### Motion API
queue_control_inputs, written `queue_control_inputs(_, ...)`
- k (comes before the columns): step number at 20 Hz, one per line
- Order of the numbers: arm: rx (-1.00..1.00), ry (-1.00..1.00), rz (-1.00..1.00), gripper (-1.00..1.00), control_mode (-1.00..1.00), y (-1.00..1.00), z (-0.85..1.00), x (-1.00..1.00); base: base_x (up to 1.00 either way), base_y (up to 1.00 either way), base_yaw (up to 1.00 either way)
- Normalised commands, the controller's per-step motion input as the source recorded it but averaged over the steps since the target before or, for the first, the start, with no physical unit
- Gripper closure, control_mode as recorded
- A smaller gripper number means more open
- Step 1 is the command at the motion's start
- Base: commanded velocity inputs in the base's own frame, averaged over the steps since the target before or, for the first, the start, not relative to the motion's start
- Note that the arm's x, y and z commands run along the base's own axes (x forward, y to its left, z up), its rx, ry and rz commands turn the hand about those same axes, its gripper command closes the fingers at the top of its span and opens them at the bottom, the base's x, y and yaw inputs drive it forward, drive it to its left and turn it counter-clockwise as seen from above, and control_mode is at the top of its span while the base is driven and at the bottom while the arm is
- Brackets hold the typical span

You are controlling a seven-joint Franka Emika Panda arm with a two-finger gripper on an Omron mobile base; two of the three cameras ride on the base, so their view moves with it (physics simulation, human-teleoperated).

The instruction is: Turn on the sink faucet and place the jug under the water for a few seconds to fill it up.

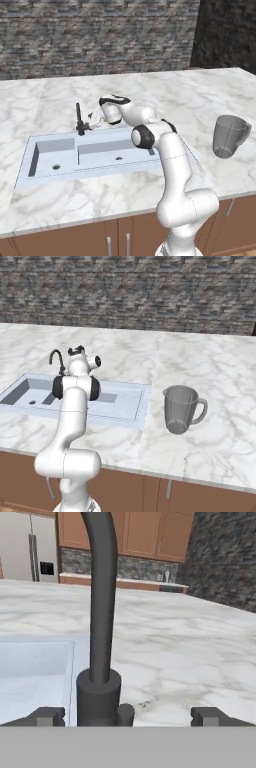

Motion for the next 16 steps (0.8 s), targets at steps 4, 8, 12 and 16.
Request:
queue_control_inputs(4, 0.0, 0.0, 0.0, -1.0, -1.0, 0.2, -0.05, 0.22, 0.0, 0.0, 0.0)
queue_control_inputs(8, 0.0, 0.0, 0.0, -1.0, -1.0, 0.09, -0.08, 0.13, 0.0, 0.0, 0.0)
queue_control_inputs(12, 0.0, 0.0, -0.03, 1.0, -1.0, 0.1, -0.07, 0.01, 0.0, 0.0, 0.0)
queue_control_inputs(16, 0.0, 0.02, -0.1, 1.0, -1.0, 0.11, 0.0, 0.0, 0.0, 0.0, 0.0)
